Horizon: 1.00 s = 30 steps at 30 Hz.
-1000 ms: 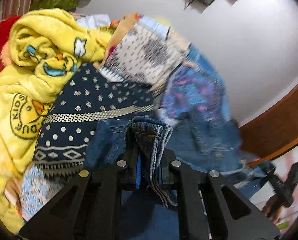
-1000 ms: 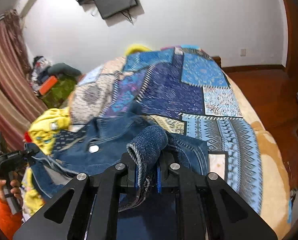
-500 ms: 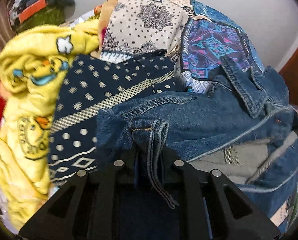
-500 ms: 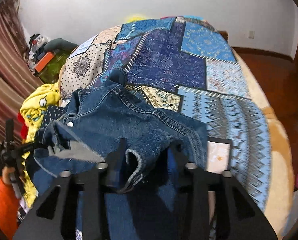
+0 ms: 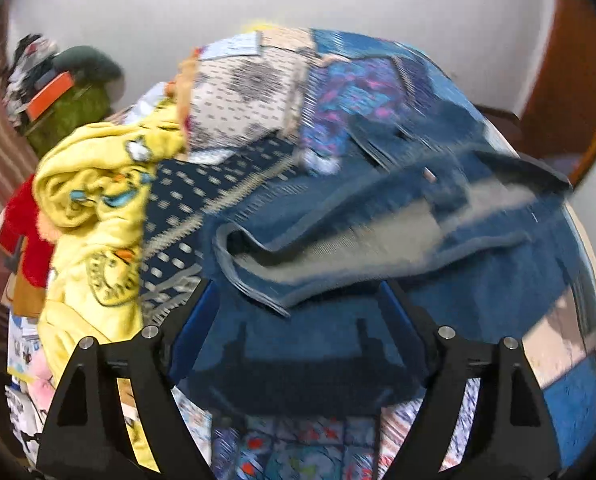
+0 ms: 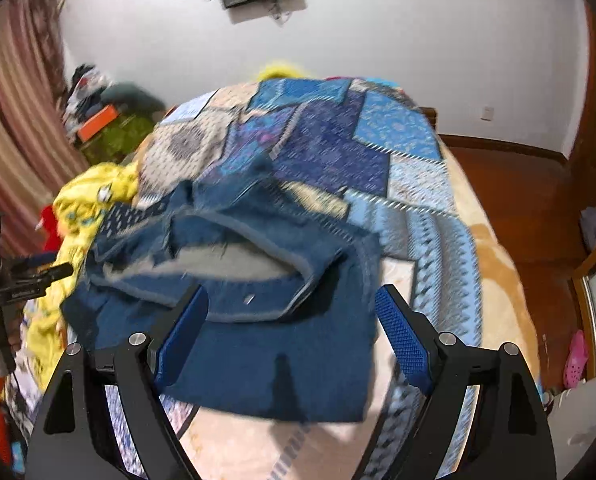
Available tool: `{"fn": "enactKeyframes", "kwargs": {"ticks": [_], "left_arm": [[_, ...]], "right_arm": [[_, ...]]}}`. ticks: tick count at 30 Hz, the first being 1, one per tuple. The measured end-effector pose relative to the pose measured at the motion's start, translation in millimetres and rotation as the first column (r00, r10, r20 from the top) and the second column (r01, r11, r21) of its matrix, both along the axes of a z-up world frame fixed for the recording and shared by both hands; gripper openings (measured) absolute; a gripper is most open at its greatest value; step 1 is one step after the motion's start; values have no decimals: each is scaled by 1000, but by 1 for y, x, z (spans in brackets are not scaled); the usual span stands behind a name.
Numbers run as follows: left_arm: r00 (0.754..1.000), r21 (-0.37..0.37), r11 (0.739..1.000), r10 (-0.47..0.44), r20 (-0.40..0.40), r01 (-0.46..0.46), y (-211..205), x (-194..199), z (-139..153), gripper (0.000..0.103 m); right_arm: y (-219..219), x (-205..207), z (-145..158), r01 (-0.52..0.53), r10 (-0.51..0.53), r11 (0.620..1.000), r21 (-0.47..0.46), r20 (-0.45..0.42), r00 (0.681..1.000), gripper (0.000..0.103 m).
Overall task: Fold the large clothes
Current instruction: 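Lower the folded hem onto the jacket and open both tools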
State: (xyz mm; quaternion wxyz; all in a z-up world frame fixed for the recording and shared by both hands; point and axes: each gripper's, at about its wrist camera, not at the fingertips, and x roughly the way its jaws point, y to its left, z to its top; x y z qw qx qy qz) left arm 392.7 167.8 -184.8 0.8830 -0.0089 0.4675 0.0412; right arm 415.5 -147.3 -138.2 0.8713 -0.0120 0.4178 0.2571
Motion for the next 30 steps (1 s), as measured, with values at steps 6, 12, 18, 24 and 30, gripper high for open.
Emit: {"fn": "enactKeyframes", "kwargs": {"ticks": [6,12,18,24,30], "left_arm": [[992,-30,996,-81,-97,79,-36,-1,-44,83],[992,-76,996,-51,-112,43,-34,24,-68,89],[994,-51,998,-34,-108,29,-5,59,-65,89],[999,-59,998,17,-50,-20,16,108,-42,85],[996,72,994,87,-17,-86,13,138,-28,85]], "right_arm": [[31,-16,-31,-86,84,995,-49,-45,995,84],[60,-4,-64,-129,118,987,-99,-111,987,83],[69,33,-73,-98,88,964,-247,-52,995,83],[54,91,-61,25,-37,994,-110,-112,993,83],[58,103,-52,159,-166,977,-142,-33,986,83]]}}
